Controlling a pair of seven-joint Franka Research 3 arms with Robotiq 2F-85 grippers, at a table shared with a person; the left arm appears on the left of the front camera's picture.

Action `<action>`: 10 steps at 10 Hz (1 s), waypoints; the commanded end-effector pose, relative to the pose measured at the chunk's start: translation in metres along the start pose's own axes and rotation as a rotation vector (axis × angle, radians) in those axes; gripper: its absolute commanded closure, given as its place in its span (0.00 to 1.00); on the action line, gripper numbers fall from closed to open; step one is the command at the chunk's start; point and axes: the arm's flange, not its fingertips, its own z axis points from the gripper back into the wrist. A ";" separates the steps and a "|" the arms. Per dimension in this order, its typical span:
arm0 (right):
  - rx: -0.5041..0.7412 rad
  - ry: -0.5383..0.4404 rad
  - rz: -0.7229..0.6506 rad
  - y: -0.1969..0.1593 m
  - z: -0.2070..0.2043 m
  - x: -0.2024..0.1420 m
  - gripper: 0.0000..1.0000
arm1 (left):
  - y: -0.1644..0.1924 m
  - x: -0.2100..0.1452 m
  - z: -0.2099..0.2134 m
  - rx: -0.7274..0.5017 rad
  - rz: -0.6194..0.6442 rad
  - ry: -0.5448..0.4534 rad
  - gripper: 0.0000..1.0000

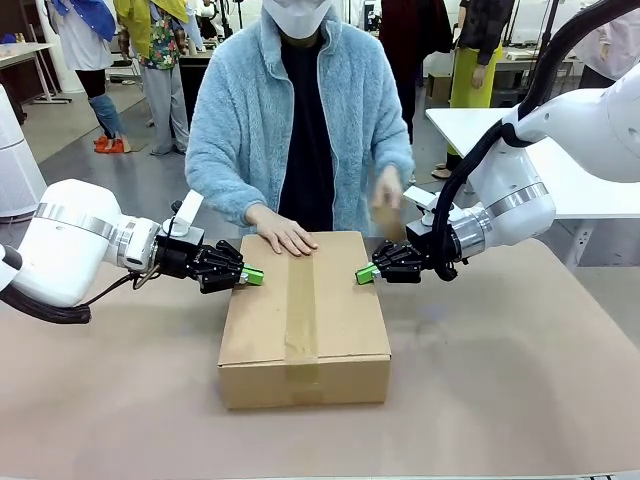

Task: Wrap the clocks to prevent damage.
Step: After the human seals the box with tape, release both hands from the side flaps of the Package Box.

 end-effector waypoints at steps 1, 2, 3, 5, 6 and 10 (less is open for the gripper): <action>-0.019 0.003 -0.009 0.002 -0.003 -0.002 0.99 | 0.000 -0.001 -0.001 -0.004 -0.007 0.011 1.00; -0.019 0.003 -0.009 0.002 -0.003 -0.002 0.99 | 0.000 -0.001 -0.001 -0.004 -0.007 0.011 1.00; -0.019 0.003 -0.009 0.002 -0.003 -0.002 0.99 | 0.000 -0.001 -0.001 -0.004 -0.007 0.011 1.00; -0.019 0.003 -0.009 0.002 -0.003 -0.002 0.99 | 0.000 -0.001 -0.001 -0.004 -0.007 0.011 1.00; -0.019 0.003 -0.009 0.002 -0.003 -0.002 0.99 | 0.000 -0.001 -0.001 -0.004 -0.007 0.011 1.00; -0.006 0.035 0.001 0.006 0.004 0.017 0.99 | 0.005 0.021 0.026 -0.002 0.015 0.067 1.00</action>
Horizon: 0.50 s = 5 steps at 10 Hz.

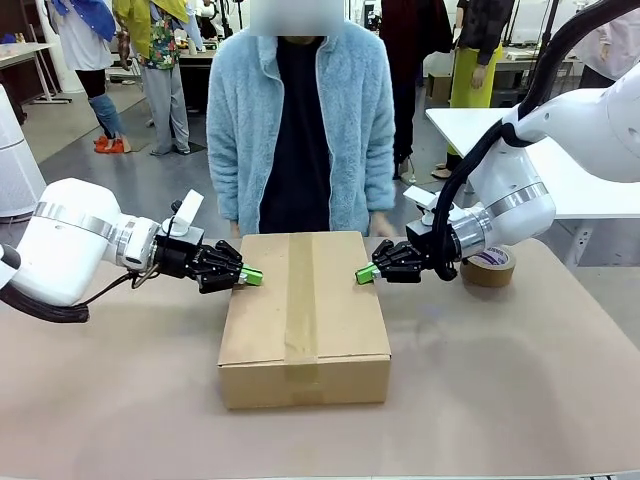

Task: Wrap the clocks to prevent damage.
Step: After the human seals the box with tape, release both hands from the side flaps of the Package Box.

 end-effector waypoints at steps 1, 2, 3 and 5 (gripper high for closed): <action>0.008 0.109 -0.026 0.019 0.007 0.041 0.99 | 0.000 0.047 0.042 -0.021 0.013 0.112 1.00; 0.005 0.233 -0.063 0.037 0.012 0.075 0.99 | -0.007 0.082 0.071 -0.050 0.011 0.207 1.00; 0.014 0.340 -0.135 0.058 0.019 0.114 0.99 | -0.012 0.118 0.104 -0.060 0.021 0.310 1.00; -0.039 0.442 -0.212 0.089 0.040 0.168 0.99 | -0.022 0.160 0.151 -0.021 0.056 0.405 1.00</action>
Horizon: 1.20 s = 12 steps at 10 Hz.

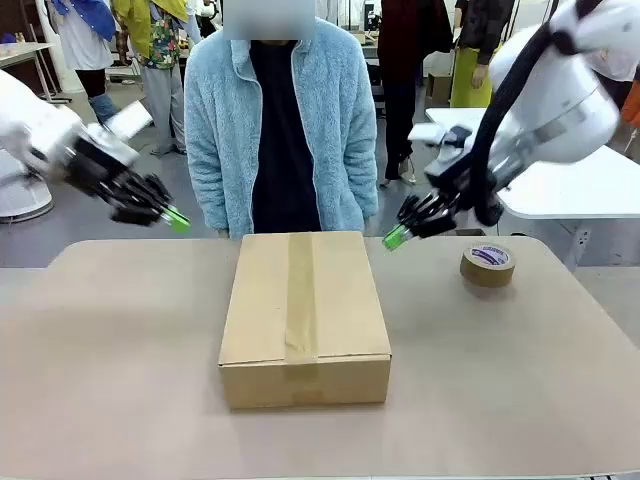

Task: Wrap the clocks to prevent damage.
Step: After the human seals the box with tape, release both hands from the side flaps of the Package Box.

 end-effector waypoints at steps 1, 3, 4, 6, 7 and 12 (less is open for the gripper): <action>-0.065 0.057 -0.065 0.032 0.027 0.022 0.99 | -0.002 0.011 0.038 -0.001 0.030 0.043 1.00; -0.145 0.040 -0.060 0.060 0.048 0.043 0.99 | -0.013 0.013 0.072 0.043 0.064 0.101 1.00; -0.159 0.047 -0.068 0.064 0.050 0.046 0.99 | -0.016 0.011 0.081 0.052 0.074 0.097 1.00; -0.149 0.049 -0.043 0.064 0.062 0.055 0.99 | -0.014 0.011 0.083 0.060 0.046 0.083 1.00; -0.149 0.049 -0.043 0.064 0.062 0.055 0.99 | -0.014 0.011 0.083 0.060 0.046 0.083 1.00; -0.149 0.049 -0.043 0.064 0.062 0.055 0.99 | -0.014 0.011 0.083 0.060 0.046 0.083 1.00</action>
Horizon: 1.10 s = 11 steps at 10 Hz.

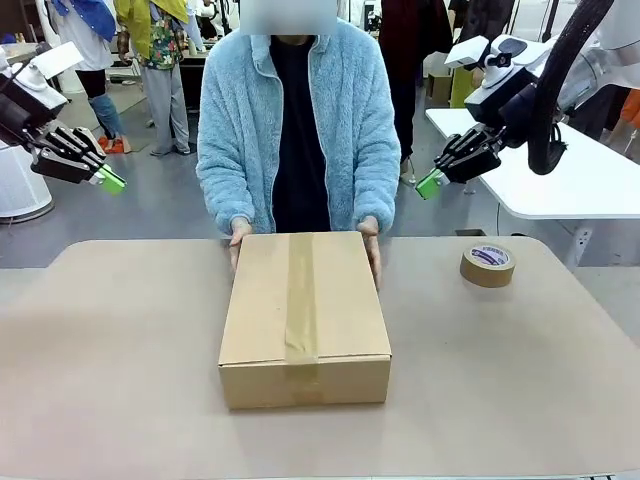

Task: Wrap the clocks to prevent damage.
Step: After the human seals the box with tape, release both hands from the side flaps of the Package Box.

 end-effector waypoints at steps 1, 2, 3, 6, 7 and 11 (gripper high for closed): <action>0.007 0.000 0.001 -0.001 0.000 0.001 0.99 | 0.000 0.001 0.000 0.004 0.000 0.003 1.00; 0.007 0.000 0.001 -0.001 0.000 0.001 0.99 | 0.000 0.001 0.000 0.004 0.000 0.003 1.00; 0.007 0.000 0.001 -0.001 0.000 0.001 0.99 | 0.000 0.001 0.000 0.004 0.000 0.003 1.00; 0.007 0.000 0.001 -0.001 0.000 0.001 0.99 | 0.000 0.001 0.000 0.004 0.000 0.003 1.00; 0.007 0.000 0.001 -0.001 0.000 0.001 0.99 | 0.000 0.001 0.000 0.004 0.000 0.003 1.00; 0.000 0.000 0.000 0.000 0.000 0.000 0.95 | 0.000 0.000 0.000 0.000 0.000 0.000 1.00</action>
